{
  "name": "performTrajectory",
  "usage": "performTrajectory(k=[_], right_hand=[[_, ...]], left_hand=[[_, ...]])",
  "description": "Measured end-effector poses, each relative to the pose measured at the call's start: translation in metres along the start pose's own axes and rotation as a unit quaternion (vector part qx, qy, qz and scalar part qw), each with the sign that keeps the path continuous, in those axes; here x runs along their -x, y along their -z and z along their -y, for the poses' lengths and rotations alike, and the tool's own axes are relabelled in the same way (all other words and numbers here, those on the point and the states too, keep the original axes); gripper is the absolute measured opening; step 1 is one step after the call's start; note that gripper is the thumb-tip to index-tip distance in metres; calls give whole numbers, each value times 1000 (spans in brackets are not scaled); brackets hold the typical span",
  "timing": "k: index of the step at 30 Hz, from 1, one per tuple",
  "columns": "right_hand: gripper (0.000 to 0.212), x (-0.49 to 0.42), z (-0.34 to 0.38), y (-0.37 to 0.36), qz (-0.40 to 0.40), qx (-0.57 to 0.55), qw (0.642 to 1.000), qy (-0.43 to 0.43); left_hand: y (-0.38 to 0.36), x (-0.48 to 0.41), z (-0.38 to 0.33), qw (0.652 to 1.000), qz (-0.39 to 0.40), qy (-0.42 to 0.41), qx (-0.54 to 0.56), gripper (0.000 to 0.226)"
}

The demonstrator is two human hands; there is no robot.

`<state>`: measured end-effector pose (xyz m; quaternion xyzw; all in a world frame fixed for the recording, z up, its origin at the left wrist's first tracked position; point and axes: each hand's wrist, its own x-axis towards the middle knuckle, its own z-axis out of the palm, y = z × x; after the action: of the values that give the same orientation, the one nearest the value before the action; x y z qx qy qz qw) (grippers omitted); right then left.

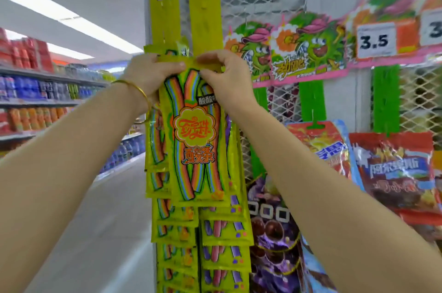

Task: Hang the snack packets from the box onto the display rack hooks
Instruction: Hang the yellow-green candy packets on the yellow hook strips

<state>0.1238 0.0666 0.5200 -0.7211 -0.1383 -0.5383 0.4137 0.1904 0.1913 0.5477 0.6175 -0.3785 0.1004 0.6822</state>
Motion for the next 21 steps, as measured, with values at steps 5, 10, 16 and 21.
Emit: performTrajectory(k=[5,10,16,21], right_hand=[[21,-81,8,-27,-29,27,999,27],[16,-132,7,-55,-68,67,995,36],[21,-151,19,-65,-104,181,975,70],[24,-152,21,-68,-123,216,966,65]], left_hand=[[20,-77,-25,997,-54,-50,-4,29],[28,-114,-36,985,-136,-105,-33,18],[28,-140,-48,965,-195,-137,-107,32],[28,-147,-49,971,-193,-120,-77,32]])
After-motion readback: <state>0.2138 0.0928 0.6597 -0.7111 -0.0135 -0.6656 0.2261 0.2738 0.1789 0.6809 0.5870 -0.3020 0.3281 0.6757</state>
